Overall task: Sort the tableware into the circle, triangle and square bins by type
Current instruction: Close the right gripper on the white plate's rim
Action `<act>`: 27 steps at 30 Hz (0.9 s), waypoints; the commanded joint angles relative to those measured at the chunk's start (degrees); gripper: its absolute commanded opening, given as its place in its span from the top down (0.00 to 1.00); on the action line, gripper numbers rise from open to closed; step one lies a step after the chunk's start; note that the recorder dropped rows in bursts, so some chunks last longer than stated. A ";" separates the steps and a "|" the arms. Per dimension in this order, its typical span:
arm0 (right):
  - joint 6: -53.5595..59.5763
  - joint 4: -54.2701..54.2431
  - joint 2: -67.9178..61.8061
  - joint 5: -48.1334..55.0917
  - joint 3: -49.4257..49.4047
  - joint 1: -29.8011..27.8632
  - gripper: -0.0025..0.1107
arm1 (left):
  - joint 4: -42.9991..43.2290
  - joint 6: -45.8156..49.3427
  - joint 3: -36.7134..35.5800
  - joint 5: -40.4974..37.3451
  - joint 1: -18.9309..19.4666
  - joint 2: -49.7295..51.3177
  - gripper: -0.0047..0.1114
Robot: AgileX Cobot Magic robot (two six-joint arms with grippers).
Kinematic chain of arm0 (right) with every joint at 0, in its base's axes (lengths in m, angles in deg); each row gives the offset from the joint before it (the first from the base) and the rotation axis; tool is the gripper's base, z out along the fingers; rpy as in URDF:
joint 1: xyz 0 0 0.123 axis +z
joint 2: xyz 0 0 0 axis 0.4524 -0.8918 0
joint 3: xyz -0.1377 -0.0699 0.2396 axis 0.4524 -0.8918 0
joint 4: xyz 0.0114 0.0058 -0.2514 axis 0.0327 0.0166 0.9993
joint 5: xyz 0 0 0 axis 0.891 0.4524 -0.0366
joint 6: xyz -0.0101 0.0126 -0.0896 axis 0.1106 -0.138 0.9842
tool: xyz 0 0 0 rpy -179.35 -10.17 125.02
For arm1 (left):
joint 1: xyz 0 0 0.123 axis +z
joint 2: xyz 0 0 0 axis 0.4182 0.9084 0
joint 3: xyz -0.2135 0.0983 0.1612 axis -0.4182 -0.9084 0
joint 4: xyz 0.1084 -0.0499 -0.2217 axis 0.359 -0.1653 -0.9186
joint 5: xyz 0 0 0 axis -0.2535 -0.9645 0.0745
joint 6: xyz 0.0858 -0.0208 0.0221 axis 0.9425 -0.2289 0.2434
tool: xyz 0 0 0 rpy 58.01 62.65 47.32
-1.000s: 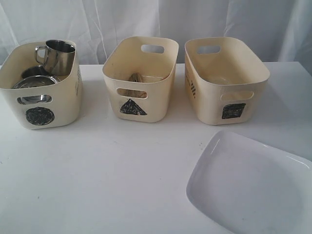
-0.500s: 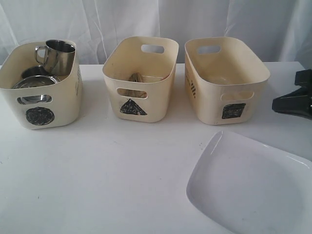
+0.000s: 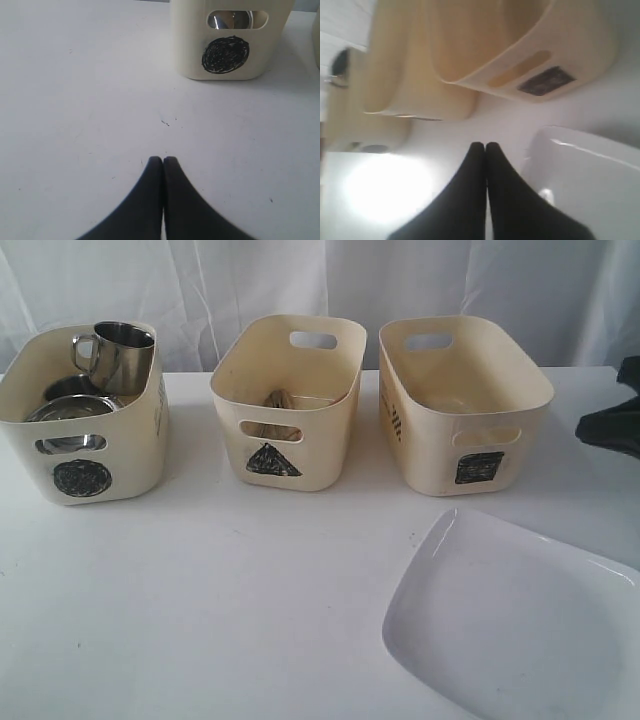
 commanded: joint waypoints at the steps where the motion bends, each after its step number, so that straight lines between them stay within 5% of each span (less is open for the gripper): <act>1: 5.70 -20.95 -0.12 18.37 1.39 -0.38 0.94 | -0.35 -0.12 -0.15 0.14 -0.01 -0.23 0.96; 4: 3.09 -20.62 -0.12 18.37 3.18 -5.20 0.94 | -0.35 -0.12 -0.15 0.14 -0.01 -0.23 0.96; 8: -4.59 4.64 -1.93 11.65 2.82 -14.36 0.94 | -0.35 -0.12 -0.15 0.14 -0.01 -0.23 0.96; 12: -2.77 11.29 -8.50 10.85 2.82 -14.48 0.93 | -0.35 -0.12 -0.15 0.14 -0.01 -0.23 0.96; 21: -0.20 18.80 -9.77 11.39 2.93 -14.48 0.49 | -0.35 -0.12 -0.15 0.14 -0.01 -0.23 0.96; 27: -2.17 27.94 -9.87 3.91 2.93 -14.48 0.45 | -0.35 -0.12 -0.15 0.14 -0.01 -0.23 0.96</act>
